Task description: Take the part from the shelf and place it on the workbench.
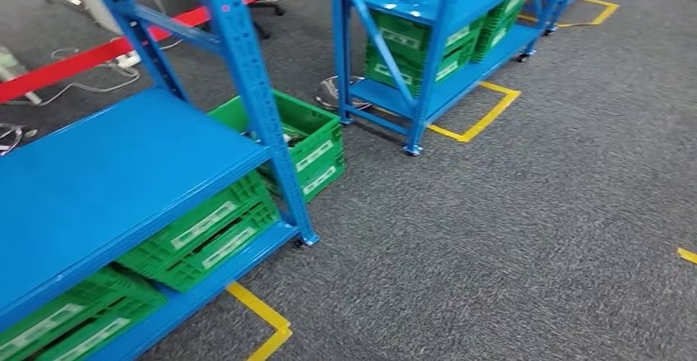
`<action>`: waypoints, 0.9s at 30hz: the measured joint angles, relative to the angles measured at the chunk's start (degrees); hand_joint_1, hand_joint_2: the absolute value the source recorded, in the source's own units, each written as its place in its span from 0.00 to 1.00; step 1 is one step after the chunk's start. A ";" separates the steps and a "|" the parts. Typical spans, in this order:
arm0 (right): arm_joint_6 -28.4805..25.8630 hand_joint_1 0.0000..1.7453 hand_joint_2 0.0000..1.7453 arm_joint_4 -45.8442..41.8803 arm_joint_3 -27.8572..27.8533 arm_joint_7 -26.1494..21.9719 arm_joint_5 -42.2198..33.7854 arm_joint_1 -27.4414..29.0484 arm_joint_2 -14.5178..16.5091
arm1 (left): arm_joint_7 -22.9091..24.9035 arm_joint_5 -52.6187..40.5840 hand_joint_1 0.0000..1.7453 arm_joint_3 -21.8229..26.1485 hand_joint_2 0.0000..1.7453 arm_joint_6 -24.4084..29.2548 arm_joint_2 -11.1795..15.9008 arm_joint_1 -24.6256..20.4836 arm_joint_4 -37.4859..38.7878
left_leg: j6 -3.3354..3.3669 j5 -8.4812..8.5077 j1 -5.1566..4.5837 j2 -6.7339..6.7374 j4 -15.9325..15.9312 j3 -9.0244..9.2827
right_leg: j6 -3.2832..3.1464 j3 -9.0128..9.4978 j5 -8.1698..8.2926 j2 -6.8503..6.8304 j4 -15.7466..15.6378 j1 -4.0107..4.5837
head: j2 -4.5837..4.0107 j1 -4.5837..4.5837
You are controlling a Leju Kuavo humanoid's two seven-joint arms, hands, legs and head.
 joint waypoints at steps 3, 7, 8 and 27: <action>-0.03 0.00 0.00 0.02 0.05 -0.07 0.08 0.24 0.00 | -0.05 -0.02 0.00 0.03 0.00 -0.02 -0.16 -0.28 -0.01 | 0.45 0.16 0.30 -2.36 -0.27 0.17 | 0.61 -4.97 -4.47 4.55 9.96 -0.32 | 0.01 0.34; -0.10 0.00 0.00 0.04 0.28 -0.07 0.16 0.54 -0.02 | -0.10 -0.02 0.00 0.05 0.00 -0.05 -0.21 -0.12 -0.01 | 0.23 -0.08 0.44 -5.94 -0.14 0.62 | 1.09 -7.02 -1.07 5.41 10.59 -0.56 | 0.01 0.40; -0.15 0.00 0.00 0.04 0.34 -0.08 0.16 0.53 -0.02 | -0.12 -0.02 0.00 0.07 0.00 -0.05 -0.23 -0.11 -0.01 | 0.00 -0.24 0.53 -6.75 -0.03 0.74 | 1.17 -5.53 1.10 6.57 6.85 -0.79 | 0.01 0.43; -0.94 0.00 0.00 0.34 1.19 -0.32 1.12 0.38 0.00 | -0.28 -0.77 0.00 1.04 0.00 -0.06 -0.01 -0.35 -0.01 | -0.53 -0.26 -0.68 2.30 1.59 -0.88 | -1.28 0.31 0.87 -1.61 -0.98 0.31 | 0.01 -0.18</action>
